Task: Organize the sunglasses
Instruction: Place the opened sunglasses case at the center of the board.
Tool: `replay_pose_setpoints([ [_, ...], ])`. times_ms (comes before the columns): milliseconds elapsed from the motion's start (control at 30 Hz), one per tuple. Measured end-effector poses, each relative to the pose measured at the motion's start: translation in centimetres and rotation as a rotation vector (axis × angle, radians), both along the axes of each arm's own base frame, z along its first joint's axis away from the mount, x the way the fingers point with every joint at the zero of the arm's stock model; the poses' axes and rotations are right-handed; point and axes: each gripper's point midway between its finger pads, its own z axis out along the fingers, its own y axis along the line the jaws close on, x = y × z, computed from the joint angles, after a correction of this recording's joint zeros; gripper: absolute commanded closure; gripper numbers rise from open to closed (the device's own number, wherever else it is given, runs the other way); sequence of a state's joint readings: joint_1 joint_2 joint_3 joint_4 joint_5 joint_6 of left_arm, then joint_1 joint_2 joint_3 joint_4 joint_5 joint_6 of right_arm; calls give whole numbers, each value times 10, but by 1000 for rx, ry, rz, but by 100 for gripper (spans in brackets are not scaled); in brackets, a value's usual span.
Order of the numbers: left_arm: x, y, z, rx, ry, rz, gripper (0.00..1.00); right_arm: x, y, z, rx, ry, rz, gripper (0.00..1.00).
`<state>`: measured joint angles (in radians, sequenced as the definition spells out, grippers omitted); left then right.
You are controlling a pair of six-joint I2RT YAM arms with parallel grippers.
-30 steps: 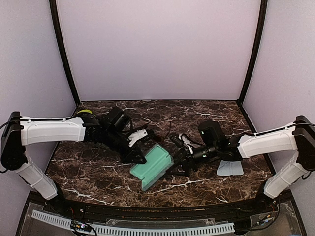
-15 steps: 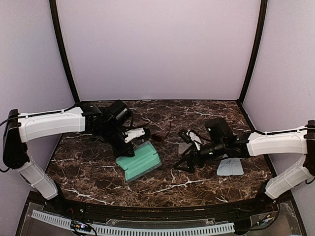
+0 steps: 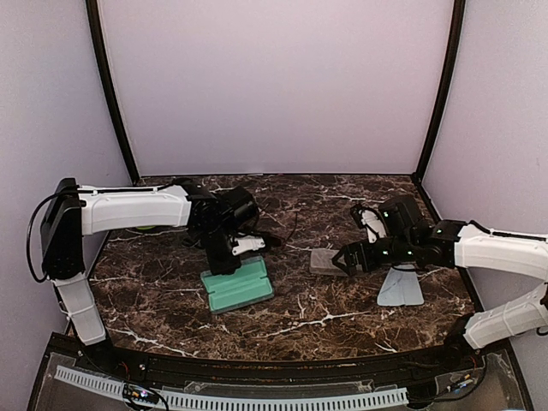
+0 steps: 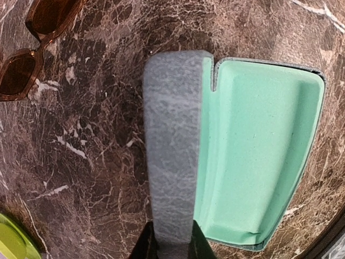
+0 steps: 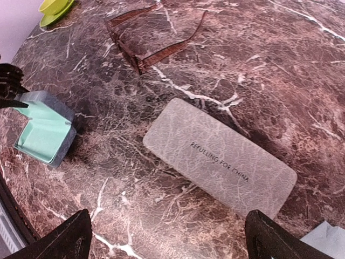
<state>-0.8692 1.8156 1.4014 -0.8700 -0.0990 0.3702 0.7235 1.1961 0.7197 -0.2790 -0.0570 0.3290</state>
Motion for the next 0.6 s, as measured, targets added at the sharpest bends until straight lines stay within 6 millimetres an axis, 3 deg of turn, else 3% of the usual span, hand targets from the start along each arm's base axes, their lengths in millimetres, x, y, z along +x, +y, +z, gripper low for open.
replay_pose_setpoints([
  [300, -4, -9, -7, 70, -28, -38, 44, 11, -29, -11, -82, 12, -148, 0],
  [600, -5, -21, 3, 39, -66, -48, 11, 18, -64, -21, -182, 24, -294, 0],
])
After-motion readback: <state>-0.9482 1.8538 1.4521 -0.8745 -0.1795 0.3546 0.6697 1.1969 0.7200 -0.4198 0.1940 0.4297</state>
